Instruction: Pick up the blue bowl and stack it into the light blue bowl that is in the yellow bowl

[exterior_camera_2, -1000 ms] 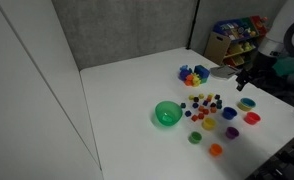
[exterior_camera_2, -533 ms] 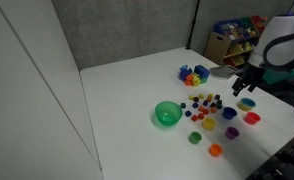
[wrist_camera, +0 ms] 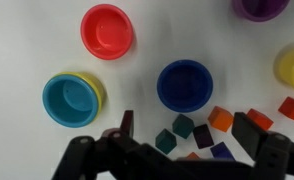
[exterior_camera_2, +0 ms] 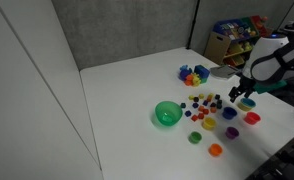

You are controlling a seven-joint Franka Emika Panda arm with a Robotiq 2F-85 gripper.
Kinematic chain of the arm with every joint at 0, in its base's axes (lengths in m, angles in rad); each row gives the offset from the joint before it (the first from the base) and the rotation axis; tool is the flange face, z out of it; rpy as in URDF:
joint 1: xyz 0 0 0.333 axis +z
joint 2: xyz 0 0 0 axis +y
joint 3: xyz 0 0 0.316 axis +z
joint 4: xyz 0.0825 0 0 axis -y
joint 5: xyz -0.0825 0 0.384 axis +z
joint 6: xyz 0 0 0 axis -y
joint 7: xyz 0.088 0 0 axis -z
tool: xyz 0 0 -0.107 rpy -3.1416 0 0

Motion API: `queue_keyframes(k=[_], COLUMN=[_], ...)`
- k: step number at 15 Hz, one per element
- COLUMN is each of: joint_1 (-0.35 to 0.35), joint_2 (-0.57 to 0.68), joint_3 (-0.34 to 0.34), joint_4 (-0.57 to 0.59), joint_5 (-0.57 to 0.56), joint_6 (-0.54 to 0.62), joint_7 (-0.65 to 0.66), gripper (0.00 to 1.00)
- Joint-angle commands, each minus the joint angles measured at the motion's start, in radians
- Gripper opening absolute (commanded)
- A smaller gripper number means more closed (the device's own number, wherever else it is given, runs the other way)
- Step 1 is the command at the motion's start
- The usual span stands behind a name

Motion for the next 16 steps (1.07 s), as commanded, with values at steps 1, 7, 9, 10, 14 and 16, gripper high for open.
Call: queue_keyframes(k=[1,7,9,10,14,16], joint_1=[0.016,0.049,0.064,0.072,0.103,0.119], joint_2=[0.099,0.216,0.243,0.254,0.286,0.291], joint_3=[-0.037,-0.09,-0.101,-0.105,-0.115,-0.119], joint_4=[0.061,0.097,0.102,0.104,0.11,0.11], joint_5=[-0.016,-0.019,-0.016,-0.015,-0.01,-0.008], joint_6=[0.048,0.102,0.116,0.122,0.141,0.149], joint_7=[0.027,0.036,0.037,0.038,0.048,0.056], gripper=[1.0,1.0,1.0,1.0,0.71,0.64])
